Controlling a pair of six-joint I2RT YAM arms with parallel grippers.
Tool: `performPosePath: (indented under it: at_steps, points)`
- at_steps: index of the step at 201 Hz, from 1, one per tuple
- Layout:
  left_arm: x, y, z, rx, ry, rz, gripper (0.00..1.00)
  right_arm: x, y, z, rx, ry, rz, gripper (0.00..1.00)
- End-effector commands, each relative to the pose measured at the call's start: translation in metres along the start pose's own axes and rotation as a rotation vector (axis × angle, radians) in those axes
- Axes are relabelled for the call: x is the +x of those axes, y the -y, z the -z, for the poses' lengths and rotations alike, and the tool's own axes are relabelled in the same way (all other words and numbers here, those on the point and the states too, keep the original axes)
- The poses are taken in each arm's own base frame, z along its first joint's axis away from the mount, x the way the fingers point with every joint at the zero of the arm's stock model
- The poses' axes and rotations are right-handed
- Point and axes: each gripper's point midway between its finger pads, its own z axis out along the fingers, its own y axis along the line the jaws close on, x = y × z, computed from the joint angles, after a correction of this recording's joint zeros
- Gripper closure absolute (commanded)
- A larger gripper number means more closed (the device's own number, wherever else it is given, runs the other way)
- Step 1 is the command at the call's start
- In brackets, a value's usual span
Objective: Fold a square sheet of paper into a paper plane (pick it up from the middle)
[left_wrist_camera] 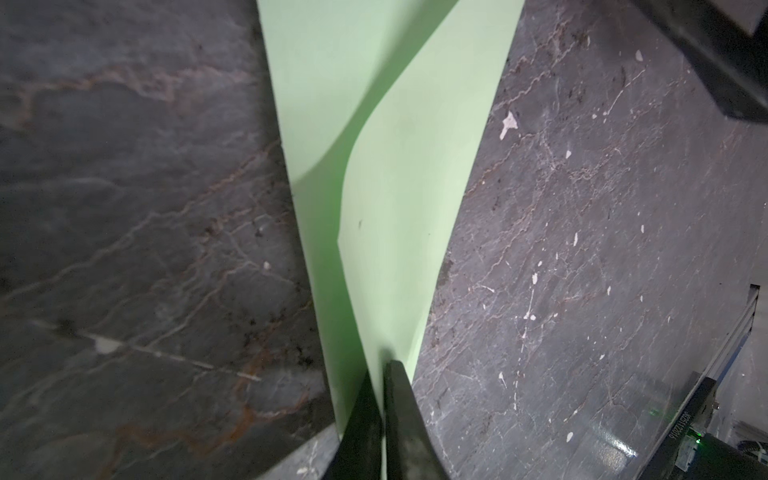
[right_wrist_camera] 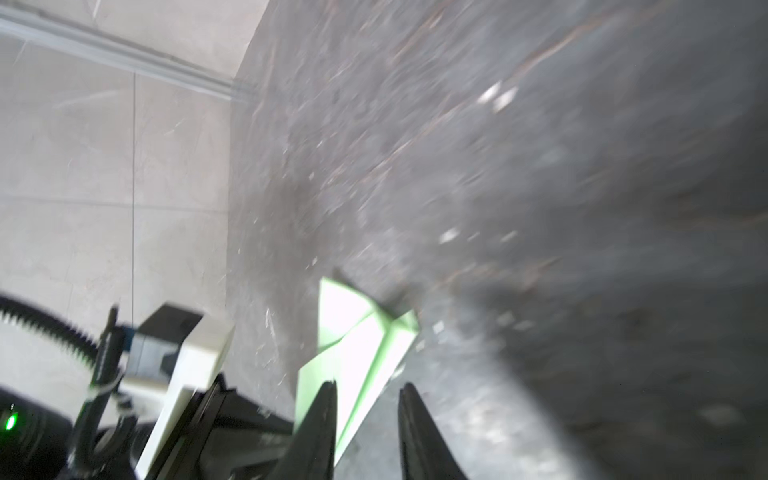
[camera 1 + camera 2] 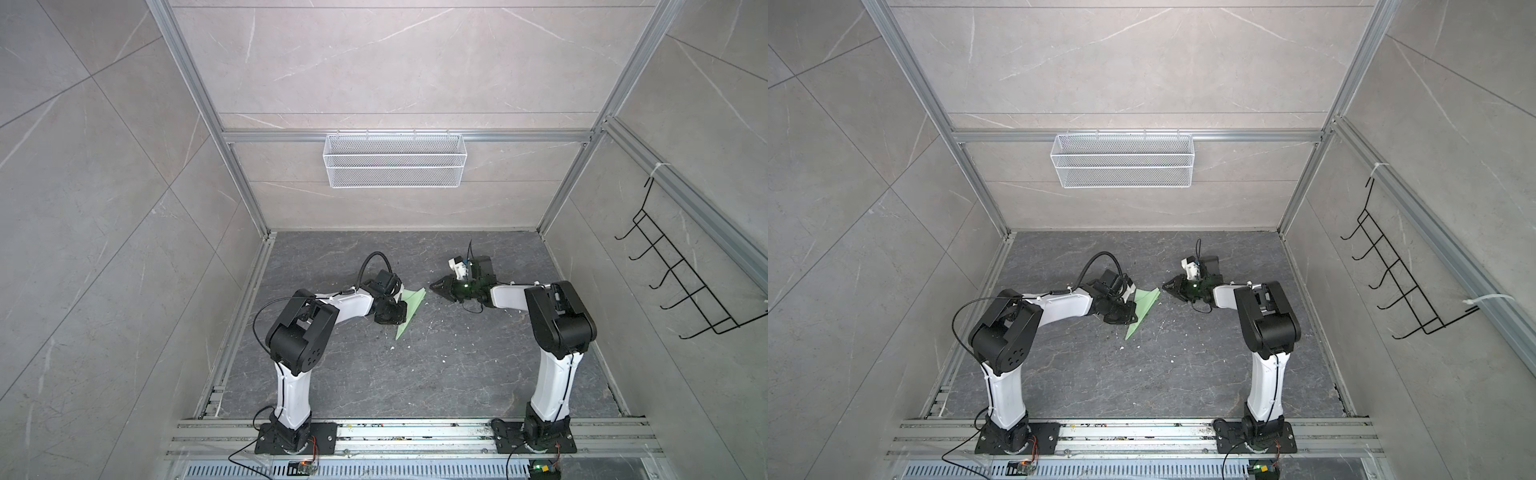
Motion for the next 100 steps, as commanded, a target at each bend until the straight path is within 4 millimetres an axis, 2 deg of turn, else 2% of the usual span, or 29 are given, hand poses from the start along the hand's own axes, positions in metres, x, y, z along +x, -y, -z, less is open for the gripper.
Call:
performPosePath:
  at_steps: [1, 14, 33, 51, 100]
  points:
    - [0.029, -0.027, -0.016, -0.090, -0.103, 0.006, 0.91, 0.037, -0.022, -0.013, -0.032, -0.077, 0.049, 0.73]
    - [0.028, -0.026, -0.015, -0.085, -0.099, -0.001, 0.91, 0.054, -0.032, -0.022, -0.045, -0.120, 0.057, 0.75]
    - [0.028, -0.025, -0.015, -0.082, -0.097, -0.009, 0.91, 0.064, -0.035, -0.034, -0.050, -0.145, 0.053, 0.78]
    - [0.028, -0.023, -0.016, -0.076, -0.098, -0.016, 0.91, 0.066, -0.033, -0.043, -0.055, -0.160, 0.040, 0.82]
    - [0.023, -0.018, -0.011, -0.058, -0.082, -0.031, 0.91, 0.067, -0.016, -0.060, -0.034, -0.180, 0.007, 0.84]
